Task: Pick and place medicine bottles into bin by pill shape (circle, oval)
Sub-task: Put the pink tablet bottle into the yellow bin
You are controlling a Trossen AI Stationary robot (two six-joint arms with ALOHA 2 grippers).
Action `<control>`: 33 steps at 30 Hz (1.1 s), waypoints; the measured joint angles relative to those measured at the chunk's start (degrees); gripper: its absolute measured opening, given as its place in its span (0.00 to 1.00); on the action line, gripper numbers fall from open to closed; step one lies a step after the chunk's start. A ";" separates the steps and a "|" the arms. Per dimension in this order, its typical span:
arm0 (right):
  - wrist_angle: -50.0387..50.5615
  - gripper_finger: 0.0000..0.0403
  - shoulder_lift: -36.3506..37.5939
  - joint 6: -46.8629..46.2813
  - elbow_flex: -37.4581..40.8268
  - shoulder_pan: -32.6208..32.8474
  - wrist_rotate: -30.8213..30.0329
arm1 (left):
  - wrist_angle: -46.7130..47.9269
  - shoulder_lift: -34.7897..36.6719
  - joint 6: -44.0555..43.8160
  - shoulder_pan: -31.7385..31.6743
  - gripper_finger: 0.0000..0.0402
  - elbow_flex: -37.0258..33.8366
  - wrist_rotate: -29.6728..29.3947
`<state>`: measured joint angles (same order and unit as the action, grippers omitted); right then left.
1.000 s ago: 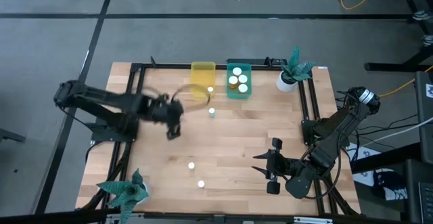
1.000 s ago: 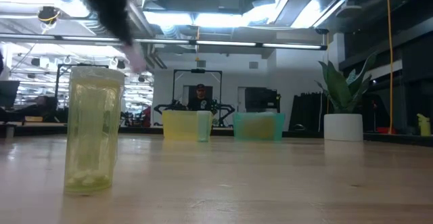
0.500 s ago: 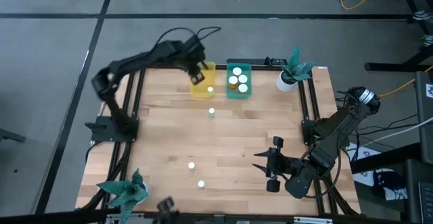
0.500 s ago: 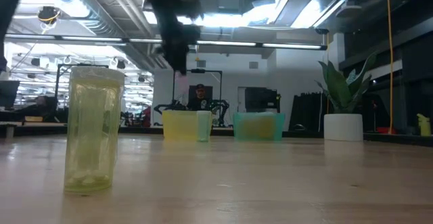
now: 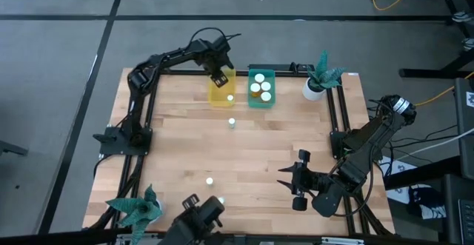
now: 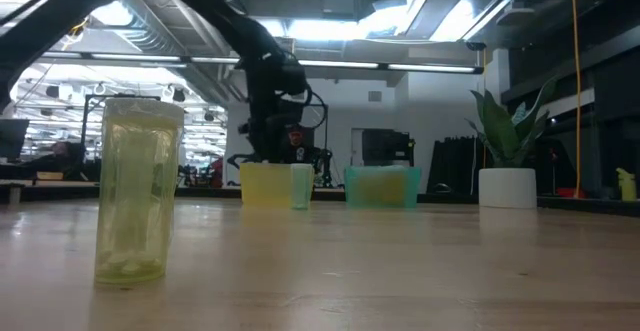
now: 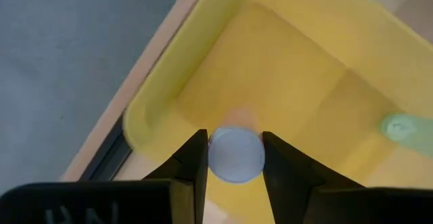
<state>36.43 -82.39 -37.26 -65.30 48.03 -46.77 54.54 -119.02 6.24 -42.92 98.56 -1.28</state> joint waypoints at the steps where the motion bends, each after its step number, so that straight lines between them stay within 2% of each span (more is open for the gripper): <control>1: 0.05 0.39 0.00 0.00 0.00 -0.02 0.00 | -0.17 -0.40 0.00 0.03 0.25 0.02 0.09; 9: 0.31 0.39 0.00 -0.23 0.00 -0.01 -0.02 | -0.70 -1.82 0.39 0.07 0.26 0.09 0.18; 23: 0.33 0.39 0.00 -1.49 0.00 -0.02 0.36 | -0.57 -1.82 0.37 0.07 0.36 0.09 0.07; 33: 0.33 0.39 0.00 -1.51 0.00 0.00 0.45 | -0.01 -1.82 0.52 0.07 0.36 0.66 -1.16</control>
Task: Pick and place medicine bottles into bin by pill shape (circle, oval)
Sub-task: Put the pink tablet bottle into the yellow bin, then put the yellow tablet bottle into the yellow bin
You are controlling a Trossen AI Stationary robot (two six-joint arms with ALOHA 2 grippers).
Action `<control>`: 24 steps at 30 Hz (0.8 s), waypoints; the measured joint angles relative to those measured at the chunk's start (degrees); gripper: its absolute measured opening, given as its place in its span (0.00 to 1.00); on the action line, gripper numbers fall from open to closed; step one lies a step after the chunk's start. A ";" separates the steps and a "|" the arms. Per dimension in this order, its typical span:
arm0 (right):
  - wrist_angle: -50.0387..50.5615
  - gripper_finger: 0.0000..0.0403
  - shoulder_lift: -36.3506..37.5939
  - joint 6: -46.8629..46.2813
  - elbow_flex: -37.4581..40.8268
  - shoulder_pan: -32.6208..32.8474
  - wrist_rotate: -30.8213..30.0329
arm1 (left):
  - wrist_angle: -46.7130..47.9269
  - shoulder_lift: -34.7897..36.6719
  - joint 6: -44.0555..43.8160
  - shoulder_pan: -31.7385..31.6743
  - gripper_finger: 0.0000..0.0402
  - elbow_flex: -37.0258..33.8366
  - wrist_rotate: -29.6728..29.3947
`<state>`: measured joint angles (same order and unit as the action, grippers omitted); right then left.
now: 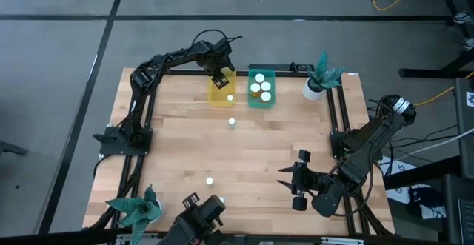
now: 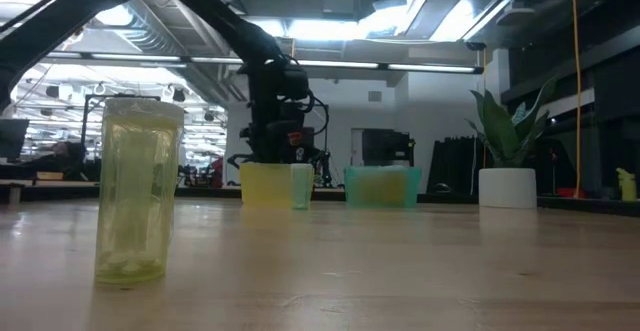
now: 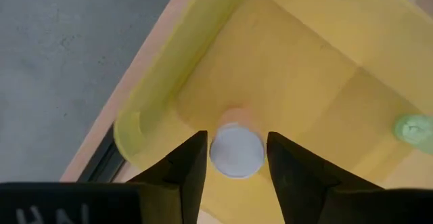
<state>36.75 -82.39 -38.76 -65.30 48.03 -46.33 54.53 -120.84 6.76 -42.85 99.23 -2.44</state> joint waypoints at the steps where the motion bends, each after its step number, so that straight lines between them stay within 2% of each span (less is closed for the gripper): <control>1: 0.02 0.39 0.00 0.00 0.00 -0.02 0.01 | 0.49 0.00 0.01 0.00 0.36 0.79 -0.01; 8: 0.01 0.39 0.00 0.00 0.00 -0.01 0.04 | 7.62 0.02 0.01 1.12 0.36 10.26 -0.07; 14: 0.00 0.39 0.00 0.00 0.00 0.00 0.02 | 26.40 0.13 -2.57 5.81 0.37 18.12 1.37; 18: 0.00 0.39 0.00 -0.02 0.00 0.00 0.04 | 35.38 0.13 -2.26 12.39 0.37 19.05 4.35; 21: 0.00 0.39 0.00 -0.02 0.00 0.00 0.07 | 34.92 1.36 0.80 18.11 0.37 17.34 5.80; 24: 0.00 0.39 0.00 -0.13 0.00 0.00 0.04 | 35.56 5.28 3.56 23.64 0.37 14.73 10.56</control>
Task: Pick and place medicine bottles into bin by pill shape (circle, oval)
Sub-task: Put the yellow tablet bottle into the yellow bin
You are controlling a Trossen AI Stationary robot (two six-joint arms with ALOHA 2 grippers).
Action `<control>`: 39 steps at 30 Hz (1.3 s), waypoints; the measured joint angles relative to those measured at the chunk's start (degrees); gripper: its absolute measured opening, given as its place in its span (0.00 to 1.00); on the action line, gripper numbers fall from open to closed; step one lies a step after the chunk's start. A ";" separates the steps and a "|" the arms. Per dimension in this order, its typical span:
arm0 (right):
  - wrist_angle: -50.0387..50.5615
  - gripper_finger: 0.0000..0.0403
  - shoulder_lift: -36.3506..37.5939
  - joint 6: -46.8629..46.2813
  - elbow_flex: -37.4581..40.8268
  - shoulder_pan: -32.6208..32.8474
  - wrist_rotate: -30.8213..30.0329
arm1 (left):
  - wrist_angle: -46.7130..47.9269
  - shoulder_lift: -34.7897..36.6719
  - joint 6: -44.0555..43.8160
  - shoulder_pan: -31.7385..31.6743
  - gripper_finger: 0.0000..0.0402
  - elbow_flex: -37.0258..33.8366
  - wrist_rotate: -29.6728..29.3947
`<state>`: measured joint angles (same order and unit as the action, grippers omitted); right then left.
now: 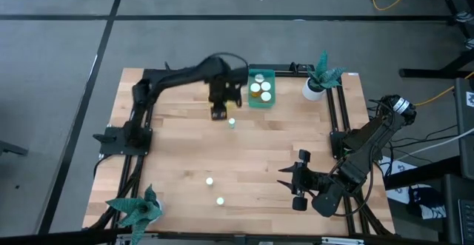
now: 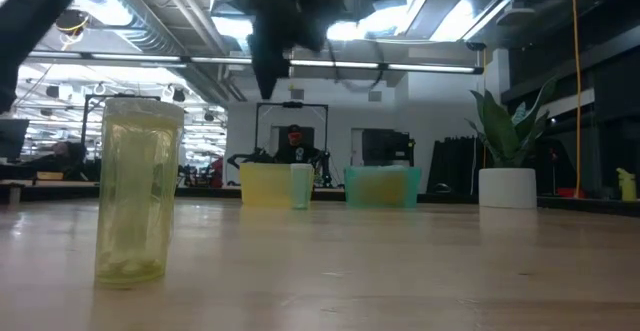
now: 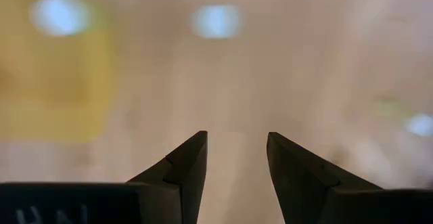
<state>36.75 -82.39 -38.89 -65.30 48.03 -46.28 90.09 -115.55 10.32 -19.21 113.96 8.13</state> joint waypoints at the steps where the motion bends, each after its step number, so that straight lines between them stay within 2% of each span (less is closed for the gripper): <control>1: -0.01 0.39 0.00 -0.03 0.00 0.00 0.02 | -0.15 1.91 -0.40 1.77 0.37 -1.50 1.13; 5: -0.02 0.39 0.00 -0.04 0.00 0.00 0.02 | -0.66 10.00 -9.15 10.03 0.37 -9.28 -0.29; 8: -0.03 0.39 0.00 -0.07 0.00 0.00 0.00 | -6.08 16.47 -19.54 17.93 0.37 -17.92 -4.68; 11: -0.05 0.39 0.00 -0.04 0.00 0.00 -0.02 | -12.67 20.92 -25.04 26.05 0.37 -26.83 -6.91; 15: -0.04 0.39 0.00 -0.07 0.00 0.00 0.00 | -19.25 23.90 -32.30 35.40 0.37 -35.08 -7.32; 19: -0.02 0.39 0.00 -0.05 0.00 0.00 0.26 | -24.69 23.40 -36.33 42.29 0.37 -39.66 -8.54; 22: -0.02 0.39 0.00 0.04 0.00 0.00 0.37 | -31.20 21.64 -37.50 45.30 0.37 -42.82 -8.39; 26: 0.16 0.39 0.00 -1.39 0.00 0.00 0.88 | -34.83 19.64 -41.58 46.76 0.37 -45.01 -8.58; 34: 0.20 0.39 0.00 -1.57 0.00 0.00 2.60 | -40.21 13.15 -41.17 46.92 0.37 -45.45 -7.96; 39: 0.28 0.39 0.00 -1.53 0.00 0.00 2.99 | -38.51 12.34 -39.88 46.38 0.37 -45.45 -7.54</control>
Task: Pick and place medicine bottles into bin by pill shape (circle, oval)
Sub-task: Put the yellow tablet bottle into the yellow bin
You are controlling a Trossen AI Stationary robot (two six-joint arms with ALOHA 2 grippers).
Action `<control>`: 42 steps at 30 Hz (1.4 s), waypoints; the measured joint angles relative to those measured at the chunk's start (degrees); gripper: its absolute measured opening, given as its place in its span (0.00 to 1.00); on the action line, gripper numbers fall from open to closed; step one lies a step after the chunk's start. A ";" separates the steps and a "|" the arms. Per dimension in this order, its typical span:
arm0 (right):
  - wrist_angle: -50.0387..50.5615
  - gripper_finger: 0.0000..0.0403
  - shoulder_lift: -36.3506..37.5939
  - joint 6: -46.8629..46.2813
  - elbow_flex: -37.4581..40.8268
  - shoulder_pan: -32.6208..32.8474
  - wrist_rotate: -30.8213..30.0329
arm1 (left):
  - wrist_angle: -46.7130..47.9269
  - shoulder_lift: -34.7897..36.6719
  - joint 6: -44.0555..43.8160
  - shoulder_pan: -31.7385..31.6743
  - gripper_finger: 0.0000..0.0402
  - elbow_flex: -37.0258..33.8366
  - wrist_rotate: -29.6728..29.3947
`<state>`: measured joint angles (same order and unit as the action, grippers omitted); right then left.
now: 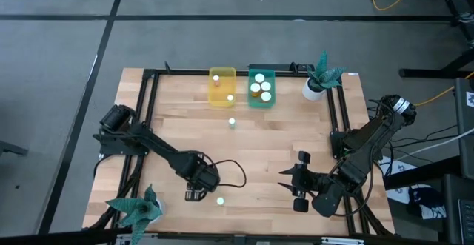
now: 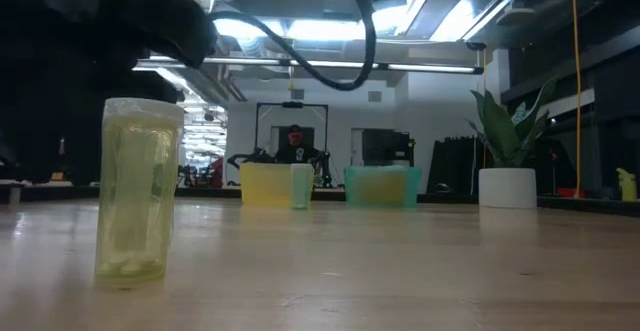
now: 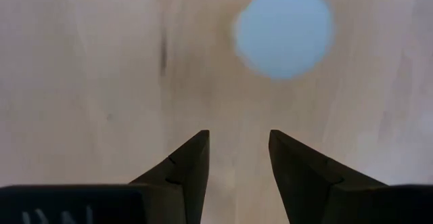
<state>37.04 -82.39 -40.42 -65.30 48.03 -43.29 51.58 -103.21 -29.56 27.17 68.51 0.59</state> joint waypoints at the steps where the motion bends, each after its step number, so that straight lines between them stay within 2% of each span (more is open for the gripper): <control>1: 0.02 0.39 0.00 0.02 0.00 0.00 -0.02 | 0.59 0.40 0.11 -0.24 0.37 -0.01 -0.03; 7: 0.09 0.39 0.00 0.09 0.00 0.00 -0.15 | 0.71 2.11 0.48 -1.95 0.37 0.00 0.63; 13: 0.11 0.39 0.00 0.11 0.00 0.00 -0.17 | 0.61 2.11 6.71 -2.76 0.37 0.00 0.33; 18: 0.13 0.39 0.00 0.12 0.00 0.00 -0.17 | 0.67 2.11 7.39 -2.66 0.37 0.00 0.55; 21: 0.13 0.39 0.00 0.13 0.00 0.00 -0.17 | 0.86 2.11 6.53 -3.40 0.40 0.00 1.77; 29: 0.13 0.39 0.00 0.09 0.00 0.00 -0.20 | 1.31 2.11 5.85 -3.67 0.56 0.00 1.96; 35: 0.13 0.39 0.00 0.07 0.00 0.00 -0.18 | -3.17 2.11 6.51 -2.40 0.57 0.00 1.89; 42: 0.13 0.39 0.00 0.02 0.00 0.00 -0.17 | -4.81 2.09 8.72 -1.46 0.57 0.00 -1.98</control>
<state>37.17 -82.39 -40.40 -65.30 48.03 -43.46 46.77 -101.12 -20.84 25.71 68.51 -1.39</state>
